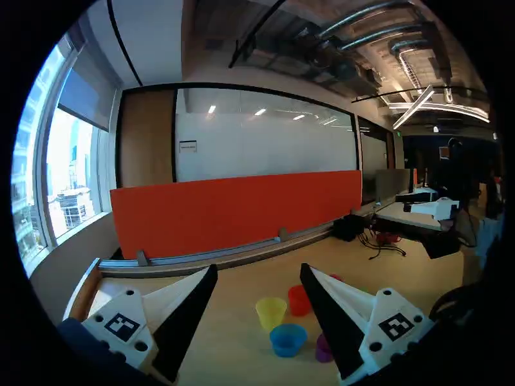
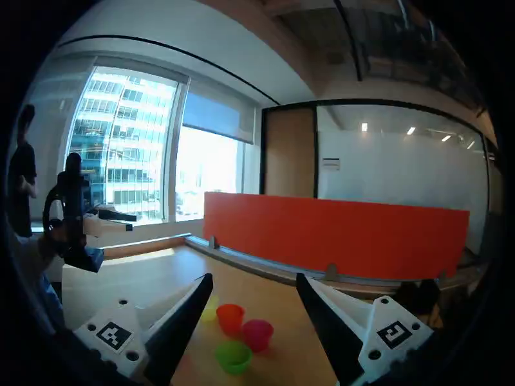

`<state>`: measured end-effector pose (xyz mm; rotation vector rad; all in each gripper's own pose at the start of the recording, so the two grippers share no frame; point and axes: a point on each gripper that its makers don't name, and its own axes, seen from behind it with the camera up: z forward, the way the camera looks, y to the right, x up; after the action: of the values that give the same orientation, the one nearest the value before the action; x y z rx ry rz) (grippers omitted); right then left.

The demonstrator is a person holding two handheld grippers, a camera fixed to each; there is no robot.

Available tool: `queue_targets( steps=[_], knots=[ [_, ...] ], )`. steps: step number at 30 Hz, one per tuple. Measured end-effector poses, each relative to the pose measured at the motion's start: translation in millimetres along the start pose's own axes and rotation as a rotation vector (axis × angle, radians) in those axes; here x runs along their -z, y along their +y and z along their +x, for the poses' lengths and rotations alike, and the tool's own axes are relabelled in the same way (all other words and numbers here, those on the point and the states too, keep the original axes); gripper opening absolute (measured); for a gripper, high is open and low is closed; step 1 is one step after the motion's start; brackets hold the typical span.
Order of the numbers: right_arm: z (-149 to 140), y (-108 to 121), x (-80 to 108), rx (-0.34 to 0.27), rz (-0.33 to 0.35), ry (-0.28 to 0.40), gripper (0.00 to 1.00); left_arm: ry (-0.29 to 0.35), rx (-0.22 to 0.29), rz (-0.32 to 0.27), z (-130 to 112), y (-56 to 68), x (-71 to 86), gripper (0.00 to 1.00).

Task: Pour water

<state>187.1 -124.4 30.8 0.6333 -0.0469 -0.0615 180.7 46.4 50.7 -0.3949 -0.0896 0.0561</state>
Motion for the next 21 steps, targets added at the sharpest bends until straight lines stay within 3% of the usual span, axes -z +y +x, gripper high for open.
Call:
queue_targets(
  steps=[10,21],
  knots=[
    [-18,-14,-13.4,0.020,0.088,-0.051,1.00,-0.047,-0.003,-0.044,-27,3.0,-7.7,0.95],
    [-62,-19,-20.0,0.044,0.144,-0.138,1.00,-0.105,-0.003,-0.087,-65,7.7,-18.2,0.95]
  ],
)
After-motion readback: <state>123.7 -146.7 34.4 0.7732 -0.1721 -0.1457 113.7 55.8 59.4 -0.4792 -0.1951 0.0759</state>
